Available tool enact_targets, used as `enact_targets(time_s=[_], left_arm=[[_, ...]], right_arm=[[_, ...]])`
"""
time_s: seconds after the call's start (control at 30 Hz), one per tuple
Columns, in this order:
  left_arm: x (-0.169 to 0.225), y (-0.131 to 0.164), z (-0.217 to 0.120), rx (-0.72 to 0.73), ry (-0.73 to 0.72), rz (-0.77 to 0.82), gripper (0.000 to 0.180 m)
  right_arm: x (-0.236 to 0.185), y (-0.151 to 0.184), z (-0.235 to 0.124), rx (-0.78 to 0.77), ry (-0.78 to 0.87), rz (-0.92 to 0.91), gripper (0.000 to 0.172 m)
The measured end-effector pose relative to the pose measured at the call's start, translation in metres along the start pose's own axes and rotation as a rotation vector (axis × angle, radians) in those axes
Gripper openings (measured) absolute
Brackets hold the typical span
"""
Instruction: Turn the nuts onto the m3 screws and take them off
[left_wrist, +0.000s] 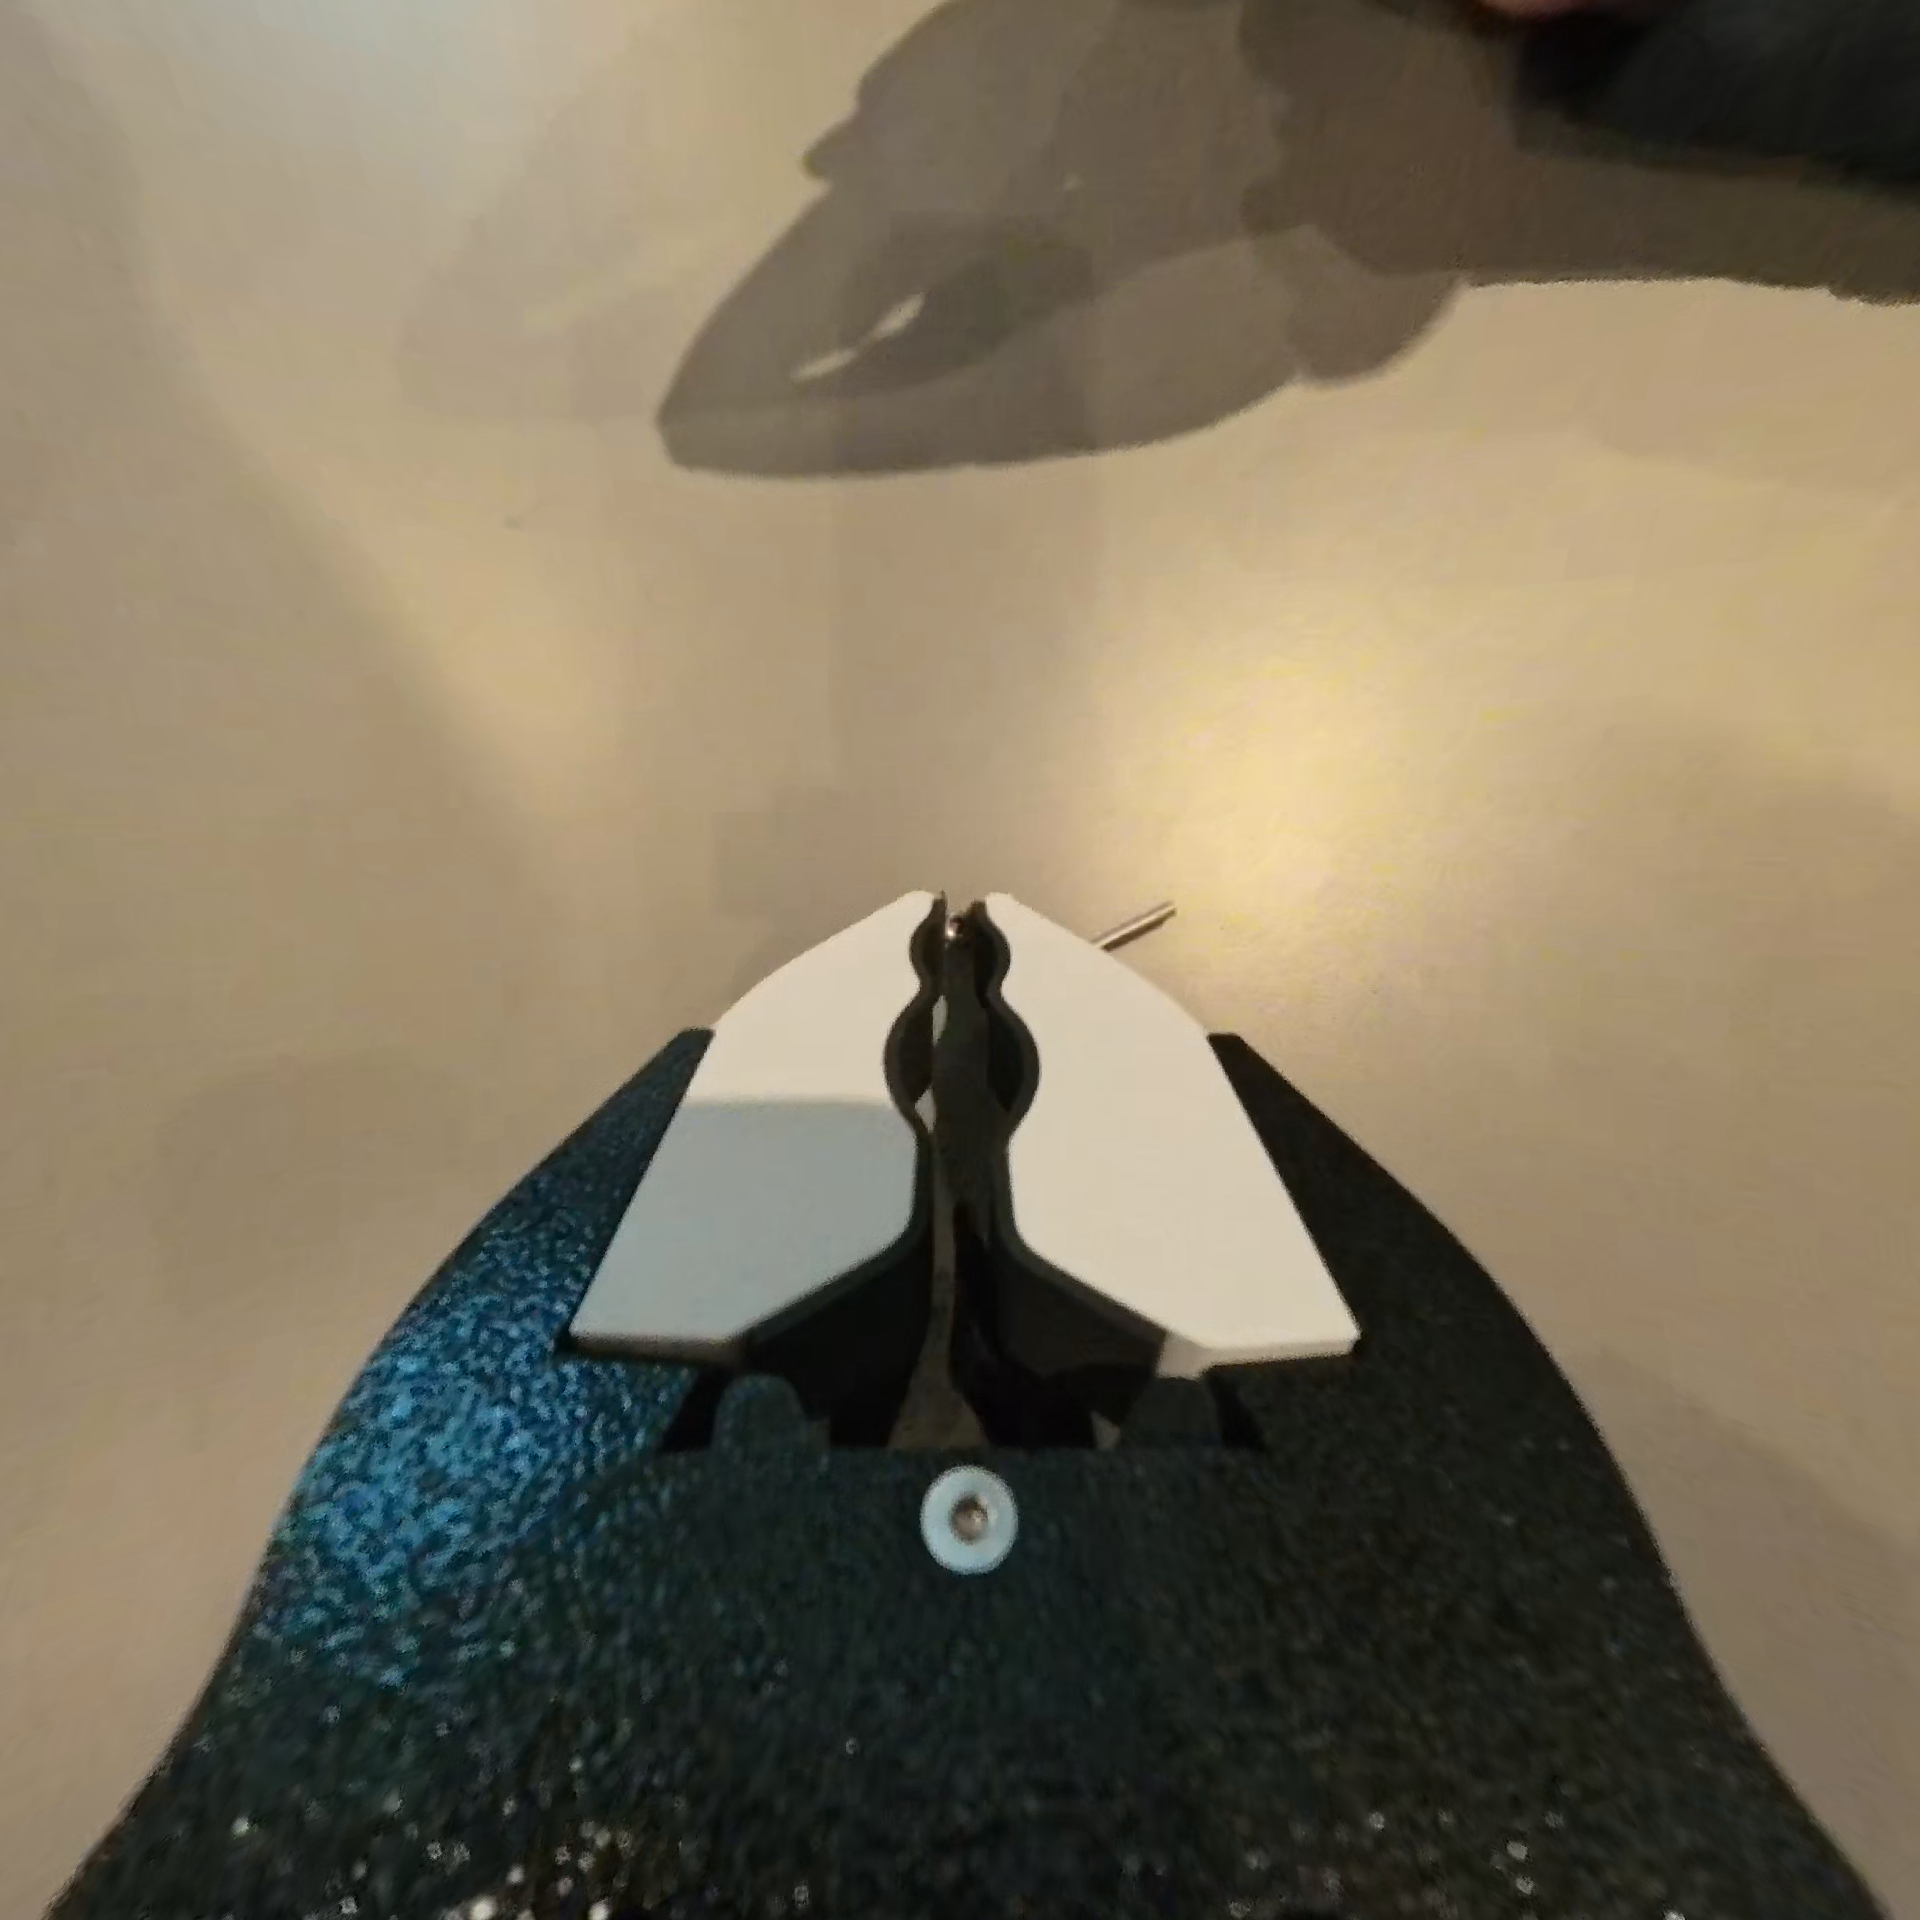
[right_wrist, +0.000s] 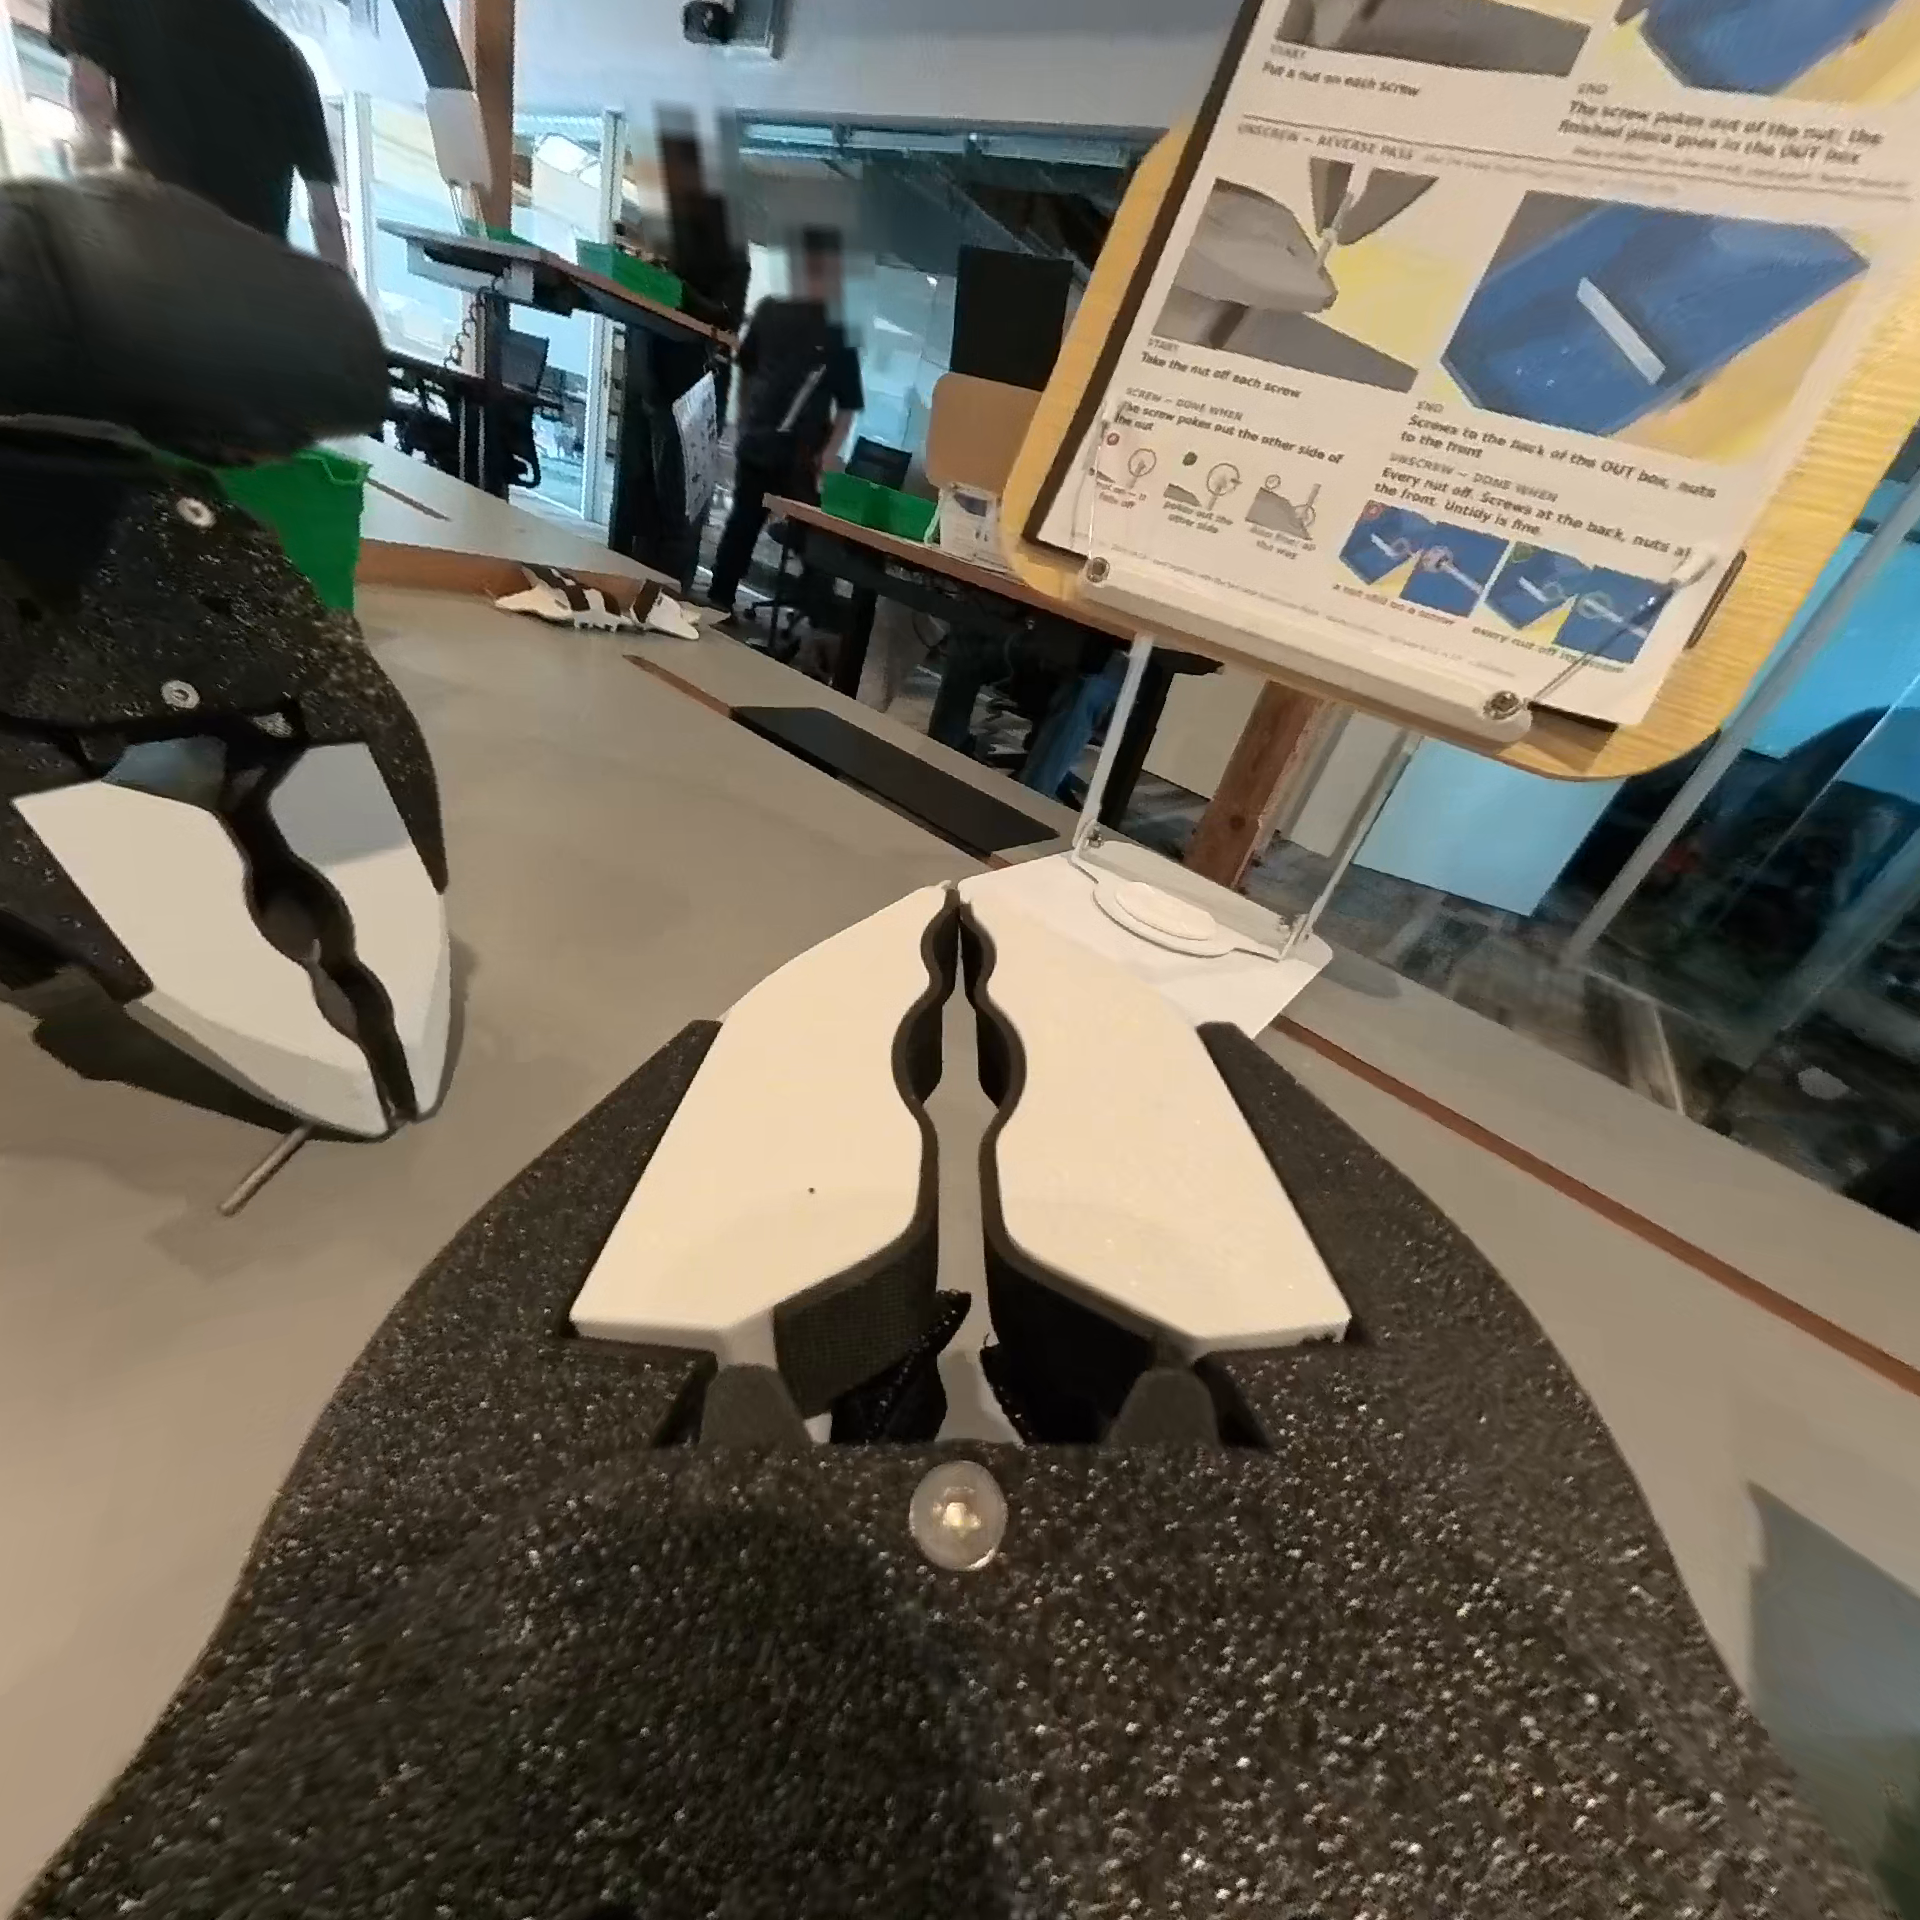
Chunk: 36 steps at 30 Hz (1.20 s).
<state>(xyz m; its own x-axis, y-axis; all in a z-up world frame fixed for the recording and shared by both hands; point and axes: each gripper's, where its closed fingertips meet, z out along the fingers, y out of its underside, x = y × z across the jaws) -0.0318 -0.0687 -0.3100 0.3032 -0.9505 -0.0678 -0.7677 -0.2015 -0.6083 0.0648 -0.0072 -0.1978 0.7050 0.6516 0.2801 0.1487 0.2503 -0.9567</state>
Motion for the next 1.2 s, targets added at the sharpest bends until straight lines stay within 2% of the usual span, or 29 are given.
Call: enact_targets(time_s=[0.17, 0.33, 0.43, 0.57, 0.67, 0.73, 0.8, 0.97, 1.2], left_arm=[[-0.003, 0.000, -0.002, -0.008, -0.019, 0.033, 0.004], [-0.010, -0.010, -0.015, 0.097, -0.063, 0.001, 0.005], [-0.027, -0.022, -0.033, 0.231, -0.180, -0.014, 0.005], [-0.063, -0.035, -0.074, 0.529, -0.414, -0.089, 0.005], [-0.089, -0.017, -0.096, 0.675, -0.584, -0.204, 0.005], [-0.092, -0.011, -0.100, 0.730, -0.568, -0.237, 0.005], [-0.089, -0.015, -0.103, 0.766, -0.513, -0.208, 0.005], [-0.087, -0.019, -0.115, 0.886, -0.494, -0.186, 0.005], [-0.119, 0.017, -0.167, 0.967, -0.704, -0.237, 0.005]], right_arm=[[-0.002, 0.002, 0.001, -0.010, -0.014, 0.000, 0.000], [0.002, 0.003, -0.001, 0.000, -0.008, 0.041, 0.000], [0.007, 0.004, -0.002, 0.003, 0.006, 0.067, 0.000], [0.012, 0.005, -0.004, 0.002, 0.028, 0.084, 0.000], [0.013, 0.008, -0.004, -0.017, 0.042, 0.073, 0.000], [0.011, 0.010, -0.003, -0.034, 0.041, 0.049, 0.000], [0.003, 0.011, 0.000, -0.061, 0.027, 0.007, 0.000], [-0.034, 0.014, 0.009, -0.138, -0.024, -0.136, 0.000], [-0.095, 0.009, 0.003, -0.188, -0.084, -0.204, 0.000]])
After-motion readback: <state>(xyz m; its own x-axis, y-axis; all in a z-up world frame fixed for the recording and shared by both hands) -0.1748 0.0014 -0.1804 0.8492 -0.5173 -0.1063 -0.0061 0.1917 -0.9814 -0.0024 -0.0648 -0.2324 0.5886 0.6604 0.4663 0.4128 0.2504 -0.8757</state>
